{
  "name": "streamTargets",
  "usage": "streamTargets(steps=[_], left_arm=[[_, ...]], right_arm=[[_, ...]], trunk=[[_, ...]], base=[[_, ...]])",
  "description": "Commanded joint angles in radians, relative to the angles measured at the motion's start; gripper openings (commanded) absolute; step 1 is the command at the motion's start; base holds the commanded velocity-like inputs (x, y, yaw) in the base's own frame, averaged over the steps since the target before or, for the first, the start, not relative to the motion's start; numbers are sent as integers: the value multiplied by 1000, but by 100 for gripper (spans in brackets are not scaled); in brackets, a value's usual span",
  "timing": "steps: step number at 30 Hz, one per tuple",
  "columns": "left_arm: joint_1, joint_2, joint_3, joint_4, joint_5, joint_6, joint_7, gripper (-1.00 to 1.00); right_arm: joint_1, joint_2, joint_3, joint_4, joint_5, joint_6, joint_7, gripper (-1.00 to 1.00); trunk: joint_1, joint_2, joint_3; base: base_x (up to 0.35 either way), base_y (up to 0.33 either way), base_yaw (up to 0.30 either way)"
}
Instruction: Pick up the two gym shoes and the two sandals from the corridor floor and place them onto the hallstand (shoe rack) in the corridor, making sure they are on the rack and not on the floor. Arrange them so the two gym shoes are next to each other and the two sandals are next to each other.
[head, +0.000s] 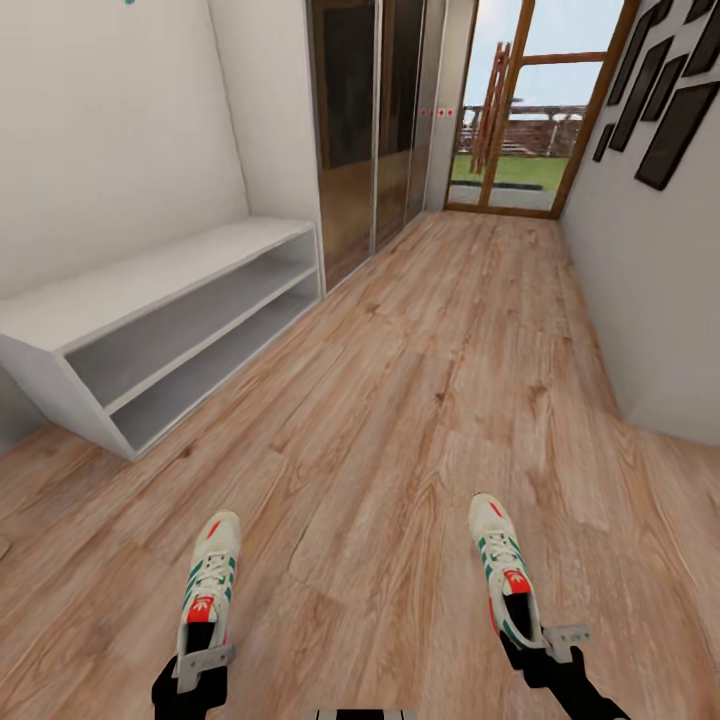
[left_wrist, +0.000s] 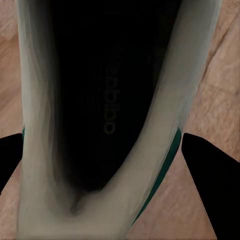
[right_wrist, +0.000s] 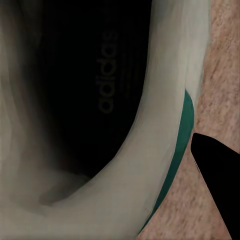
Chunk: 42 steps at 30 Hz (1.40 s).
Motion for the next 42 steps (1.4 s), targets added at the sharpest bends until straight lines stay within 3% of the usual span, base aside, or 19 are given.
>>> streamTargets(steps=[1, 15, 37, 42], left_arm=[[0, -1, 3, 1, -9, -4, 3, -100], [2, -3, 3, 2, -7, -12, 4, -100], [3, -3, 3, 2, -7, -12, 4, -100], [3, -3, 3, 2, -9, -12, 3, -100]], right_arm=[[-1, 2, -8, 1, 5, -3, 7, -100], [-1, 8, -9, 2, 5, -2, 2, -100], [-1, 13, -8, 36, 3, -3, -4, -100], [-1, 13, -9, 38, 3, -3, -37, -100]], trunk=[[0, 0, -1], [0, 0, -1], [0, 0, 6], [0, 0, 6]], base=[[335, 0, 119], [293, 0, 259], [8, 0, 279], [0, 0, 279]])
